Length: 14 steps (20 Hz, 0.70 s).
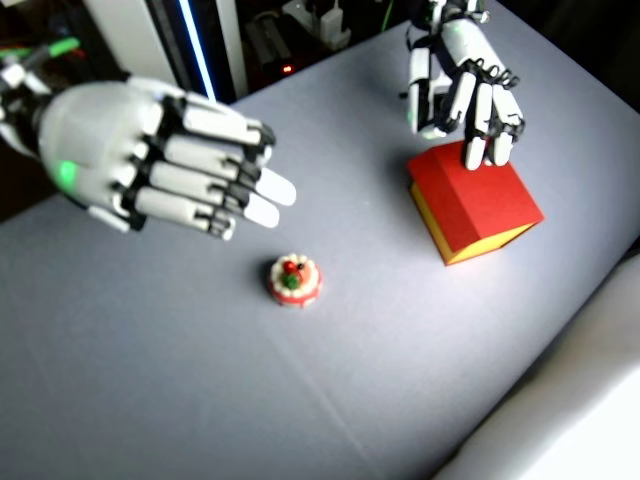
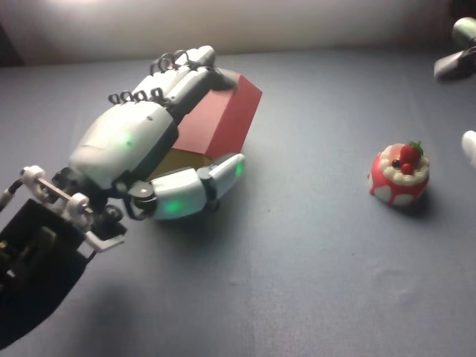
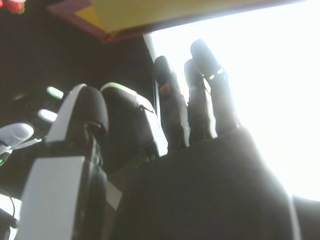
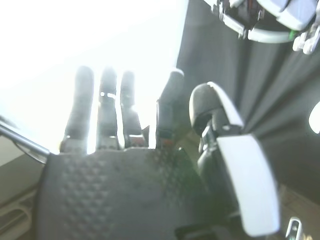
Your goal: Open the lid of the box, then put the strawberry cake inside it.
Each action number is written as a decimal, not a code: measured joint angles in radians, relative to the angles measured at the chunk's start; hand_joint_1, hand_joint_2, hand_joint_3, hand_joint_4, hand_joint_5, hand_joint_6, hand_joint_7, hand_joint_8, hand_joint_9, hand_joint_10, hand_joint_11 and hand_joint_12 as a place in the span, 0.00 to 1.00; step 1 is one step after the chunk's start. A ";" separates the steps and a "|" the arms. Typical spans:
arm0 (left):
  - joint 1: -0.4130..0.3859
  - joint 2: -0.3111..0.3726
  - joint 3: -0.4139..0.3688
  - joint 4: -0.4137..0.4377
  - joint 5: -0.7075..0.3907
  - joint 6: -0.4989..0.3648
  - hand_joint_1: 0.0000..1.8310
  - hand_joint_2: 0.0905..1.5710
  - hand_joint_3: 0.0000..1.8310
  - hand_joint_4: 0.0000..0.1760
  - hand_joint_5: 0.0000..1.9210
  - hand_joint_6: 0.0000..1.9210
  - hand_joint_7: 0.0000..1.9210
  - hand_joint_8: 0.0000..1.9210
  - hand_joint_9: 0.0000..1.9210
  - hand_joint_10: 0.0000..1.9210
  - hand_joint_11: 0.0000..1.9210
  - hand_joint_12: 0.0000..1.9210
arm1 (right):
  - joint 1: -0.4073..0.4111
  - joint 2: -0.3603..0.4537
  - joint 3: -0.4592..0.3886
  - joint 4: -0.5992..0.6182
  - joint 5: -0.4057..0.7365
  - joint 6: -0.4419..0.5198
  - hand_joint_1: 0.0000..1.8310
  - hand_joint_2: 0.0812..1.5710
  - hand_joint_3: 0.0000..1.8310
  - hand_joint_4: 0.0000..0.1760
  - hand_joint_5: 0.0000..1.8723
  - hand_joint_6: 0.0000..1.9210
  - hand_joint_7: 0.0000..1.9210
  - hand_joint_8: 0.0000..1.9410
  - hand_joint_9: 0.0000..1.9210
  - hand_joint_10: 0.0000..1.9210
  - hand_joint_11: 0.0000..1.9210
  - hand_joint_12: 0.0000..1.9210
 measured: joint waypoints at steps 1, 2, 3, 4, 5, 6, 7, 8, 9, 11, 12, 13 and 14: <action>0.006 0.014 -0.007 0.011 -0.004 0.002 0.23 0.72 0.08 0.42 0.00 0.00 0.00 0.00 0.00 0.00 0.00 0.00 | 0.000 0.000 0.000 0.005 -0.007 -0.003 0.16 0.82 0.20 0.00 0.00 0.00 0.00 0.00 0.00 0.00 0.00 1.00; 0.014 0.028 -0.012 0.011 -0.022 0.002 0.20 0.73 0.07 0.44 0.00 0.00 0.00 0.00 0.00 0.00 0.00 0.00 | 0.003 0.003 0.001 0.002 -0.013 -0.003 0.17 0.82 0.18 0.00 0.00 0.00 0.00 0.00 0.00 0.00 0.00 1.00; 0.020 0.040 -0.020 0.005 -0.040 0.002 0.21 0.73 0.06 0.53 0.00 0.00 0.00 0.00 0.00 0.00 0.00 0.00 | 0.004 0.007 0.000 -0.003 -0.013 -0.003 0.18 0.82 0.17 0.00 0.00 0.00 0.00 0.00 0.00 0.00 0.00 1.00; 0.024 0.048 -0.023 0.005 -0.054 0.002 0.22 0.73 0.06 0.49 0.00 0.00 0.00 0.00 0.00 0.00 0.00 0.00 | 0.005 0.010 0.000 -0.008 -0.013 -0.003 0.18 0.82 0.17 0.00 0.00 0.00 0.00 0.00 0.00 0.00 0.00 1.00; 0.026 0.054 -0.026 0.010 -0.064 0.001 0.24 0.72 0.05 0.40 0.00 0.00 0.00 0.00 0.00 0.00 0.00 0.00 | 0.005 0.011 0.000 -0.008 -0.013 -0.003 0.18 0.82 0.16 0.00 0.00 0.00 0.00 0.00 0.00 0.00 0.00 1.00; 0.027 0.056 -0.029 0.009 -0.076 0.002 0.24 0.71 0.04 0.38 0.00 0.00 0.00 0.00 0.00 0.00 0.00 0.00 | 0.005 0.013 0.000 -0.006 -0.013 -0.003 0.18 0.82 0.15 0.00 0.00 0.00 0.00 0.00 0.00 0.00 0.00 1.00; 0.029 0.056 -0.029 0.013 -0.079 0.002 0.23 0.70 0.04 0.36 0.00 0.00 0.00 0.00 0.00 0.00 0.00 0.00 | 0.005 0.014 -0.002 -0.004 -0.014 -0.005 0.18 0.82 0.15 0.00 0.00 0.00 0.00 0.00 0.00 0.00 0.00 1.00; 0.029 0.055 -0.029 0.022 -0.077 0.002 0.23 0.69 0.04 0.33 0.00 0.00 0.00 0.00 0.00 0.00 0.00 0.00 | 0.005 0.014 -0.003 -0.001 -0.013 -0.006 0.17 0.82 0.14 0.00 0.00 0.00 0.00 0.00 0.00 0.00 0.00 1.00; 0.029 0.052 -0.029 0.026 -0.076 0.002 0.23 0.68 0.03 0.31 0.00 0.00 0.00 0.00 0.00 0.00 0.00 0.00 | 0.005 0.014 -0.003 -0.001 -0.014 -0.007 0.17 0.83 0.11 0.00 0.00 0.00 0.00 0.00 0.00 0.00 0.00 1.00; 0.021 0.042 -0.028 0.031 -0.061 0.002 0.28 0.66 0.02 0.40 0.00 0.00 0.00 0.00 0.00 0.00 0.00 0.00 | 0.005 0.014 -0.003 -0.002 -0.013 -0.007 0.15 0.85 0.10 0.00 0.00 0.00 0.00 0.00 0.00 0.00 0.00 1.00; 0.018 0.037 -0.026 0.032 -0.051 0.007 0.31 0.65 0.01 0.41 0.00 0.00 0.00 0.00 0.00 0.00 0.00 0.00 | 0.005 0.014 -0.003 -0.002 -0.013 -0.007 0.16 0.86 0.08 0.00 0.00 0.00 0.00 0.00 0.00 0.00 0.00 1.00; 0.014 0.033 -0.024 0.034 -0.037 0.019 0.37 0.62 0.00 0.46 0.00 0.00 0.00 0.00 0.00 0.00 0.00 0.00 | 0.002 0.014 -0.003 -0.003 -0.013 -0.007 0.16 0.87 0.08 0.00 0.00 0.00 0.00 0.00 0.00 0.00 0.00 1.00; 0.011 0.028 -0.022 0.032 -0.026 0.023 0.41 0.61 0.00 0.49 0.00 0.00 0.00 0.00 0.00 0.00 0.00 0.00 | 0.002 0.014 -0.003 -0.004 -0.014 -0.007 0.17 0.88 0.07 0.00 0.00 0.00 0.00 0.00 0.00 0.00 0.00 1.00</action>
